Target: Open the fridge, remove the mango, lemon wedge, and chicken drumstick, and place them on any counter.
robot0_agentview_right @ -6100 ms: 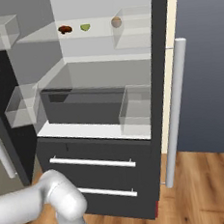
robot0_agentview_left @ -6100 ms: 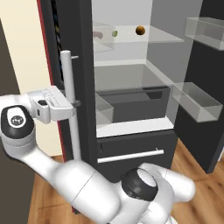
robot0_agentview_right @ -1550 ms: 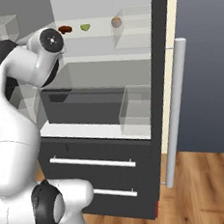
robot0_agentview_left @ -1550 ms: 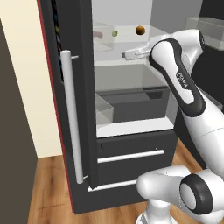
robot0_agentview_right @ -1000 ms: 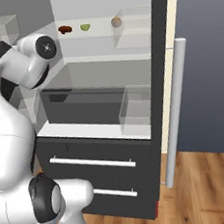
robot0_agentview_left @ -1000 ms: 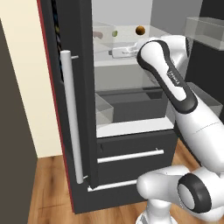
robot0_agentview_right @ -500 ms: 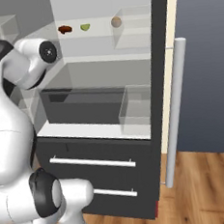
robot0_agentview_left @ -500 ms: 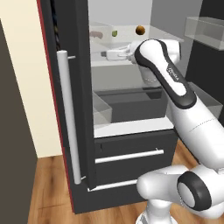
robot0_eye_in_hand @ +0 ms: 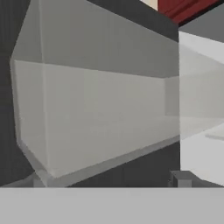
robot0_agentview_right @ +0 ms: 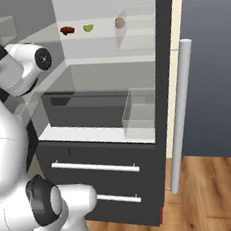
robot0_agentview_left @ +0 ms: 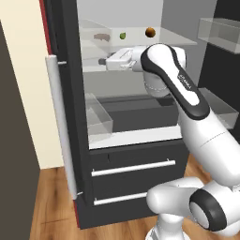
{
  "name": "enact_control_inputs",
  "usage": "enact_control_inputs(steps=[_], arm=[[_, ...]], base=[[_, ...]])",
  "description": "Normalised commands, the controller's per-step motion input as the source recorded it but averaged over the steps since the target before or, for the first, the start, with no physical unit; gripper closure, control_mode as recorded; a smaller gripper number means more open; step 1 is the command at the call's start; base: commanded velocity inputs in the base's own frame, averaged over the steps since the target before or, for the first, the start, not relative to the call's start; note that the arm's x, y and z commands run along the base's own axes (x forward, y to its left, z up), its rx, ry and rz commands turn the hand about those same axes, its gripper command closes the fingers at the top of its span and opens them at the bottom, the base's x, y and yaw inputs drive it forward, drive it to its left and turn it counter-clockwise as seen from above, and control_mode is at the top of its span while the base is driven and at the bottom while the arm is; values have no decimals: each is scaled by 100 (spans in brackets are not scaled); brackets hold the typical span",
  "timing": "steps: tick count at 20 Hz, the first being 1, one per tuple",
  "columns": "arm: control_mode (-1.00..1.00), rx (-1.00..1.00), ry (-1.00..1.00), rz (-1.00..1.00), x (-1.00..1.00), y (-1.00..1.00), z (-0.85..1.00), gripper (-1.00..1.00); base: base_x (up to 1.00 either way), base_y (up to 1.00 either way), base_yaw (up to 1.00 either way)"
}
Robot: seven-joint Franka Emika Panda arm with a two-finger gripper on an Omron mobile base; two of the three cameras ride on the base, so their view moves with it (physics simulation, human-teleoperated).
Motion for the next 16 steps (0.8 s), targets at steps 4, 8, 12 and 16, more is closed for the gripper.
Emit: enact_control_inputs(steps=[4,8,12,16], arm=[[-100,0,0,3,-15,100,86,-100],[-100,0,-7,5,-26,80,95,-100],[-100,0,-11,5,-44,23,100,-100],[-100,0,-23,0,-69,3,75,-100]], base=[[0,0,0],[0,0,0],[0,0,0],[0,0,0]])
